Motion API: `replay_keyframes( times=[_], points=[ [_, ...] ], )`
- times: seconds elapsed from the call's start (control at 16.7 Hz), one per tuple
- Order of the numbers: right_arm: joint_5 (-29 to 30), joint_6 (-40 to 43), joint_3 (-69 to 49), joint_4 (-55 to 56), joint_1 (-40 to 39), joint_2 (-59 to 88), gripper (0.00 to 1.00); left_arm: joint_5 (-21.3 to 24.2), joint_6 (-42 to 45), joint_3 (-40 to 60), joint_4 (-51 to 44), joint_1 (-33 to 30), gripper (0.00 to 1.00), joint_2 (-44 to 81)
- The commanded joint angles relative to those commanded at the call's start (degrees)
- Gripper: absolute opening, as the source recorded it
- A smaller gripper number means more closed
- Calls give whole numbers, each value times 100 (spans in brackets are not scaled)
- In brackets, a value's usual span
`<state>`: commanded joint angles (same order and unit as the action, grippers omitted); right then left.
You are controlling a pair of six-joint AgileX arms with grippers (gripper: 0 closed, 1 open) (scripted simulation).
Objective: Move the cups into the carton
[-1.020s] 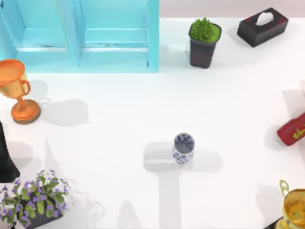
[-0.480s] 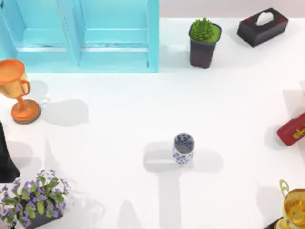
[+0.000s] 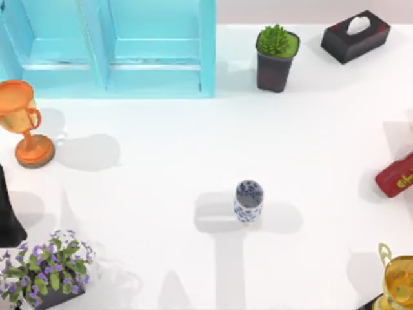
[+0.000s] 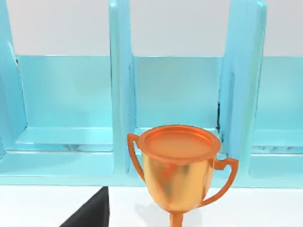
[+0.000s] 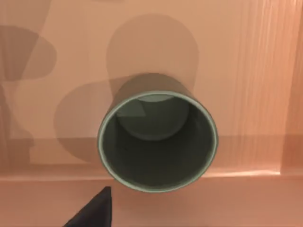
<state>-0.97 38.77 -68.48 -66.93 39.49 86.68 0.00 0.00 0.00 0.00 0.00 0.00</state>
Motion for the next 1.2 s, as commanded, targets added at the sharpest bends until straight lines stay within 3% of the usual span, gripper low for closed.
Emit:
replay_keyframes(
  times=[0.36,0.78,0.96,1.2],
  points=[
    [-2,7,-1530,-1516,7,-22,100,0,0,0,0,0,100,0],
    [-1,-67,-1621,-1576,-78,23,100,0,0,0,0,0,100,0],
    [7,-599,-1863,-1603,-609,345,100,0,0,0,0,0,100,0],
    [26,-2037,-2409,-1622,-2041,1084,100,0,0,0,0,0,100,0]
  ],
)
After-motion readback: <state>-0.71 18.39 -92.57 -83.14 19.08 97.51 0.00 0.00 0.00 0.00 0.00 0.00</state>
